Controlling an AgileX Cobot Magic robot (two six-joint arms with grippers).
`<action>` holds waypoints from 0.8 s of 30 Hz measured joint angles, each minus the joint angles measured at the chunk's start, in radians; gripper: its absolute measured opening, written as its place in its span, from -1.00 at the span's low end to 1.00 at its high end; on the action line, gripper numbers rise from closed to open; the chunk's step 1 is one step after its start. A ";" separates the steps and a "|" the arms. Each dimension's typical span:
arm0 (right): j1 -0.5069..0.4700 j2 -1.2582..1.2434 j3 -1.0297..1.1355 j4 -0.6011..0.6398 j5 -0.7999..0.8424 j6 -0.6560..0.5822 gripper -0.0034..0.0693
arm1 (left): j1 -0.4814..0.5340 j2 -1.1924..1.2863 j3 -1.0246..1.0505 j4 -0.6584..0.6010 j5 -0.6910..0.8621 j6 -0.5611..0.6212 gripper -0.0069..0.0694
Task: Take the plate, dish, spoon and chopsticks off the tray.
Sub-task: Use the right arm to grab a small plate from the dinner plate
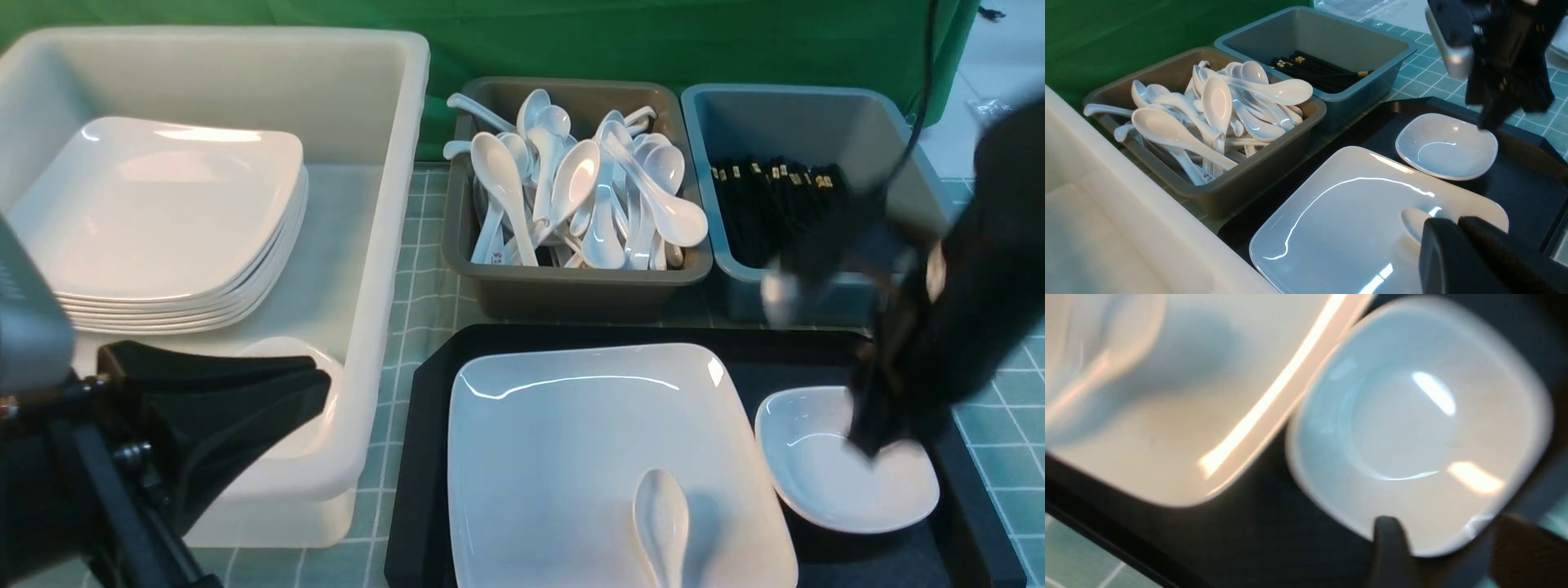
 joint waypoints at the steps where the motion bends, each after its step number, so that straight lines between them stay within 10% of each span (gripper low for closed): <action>1: 0.000 -0.002 0.000 0.000 -0.011 0.000 0.29 | 0.000 -0.001 0.000 0.000 0.000 0.000 -0.79; 12: 0.023 0.055 0.249 -0.041 -0.344 -0.091 0.53 | 0.000 -0.005 0.000 -0.003 0.000 0.002 -0.79; 20: 0.023 0.108 0.248 -0.119 -0.410 -0.092 0.21 | 0.000 -0.005 0.000 -0.006 0.012 0.002 -0.79; 24: 0.023 0.109 0.247 -0.142 -0.429 -0.102 -0.28 | 0.000 -0.005 0.000 -0.007 0.023 0.002 -0.79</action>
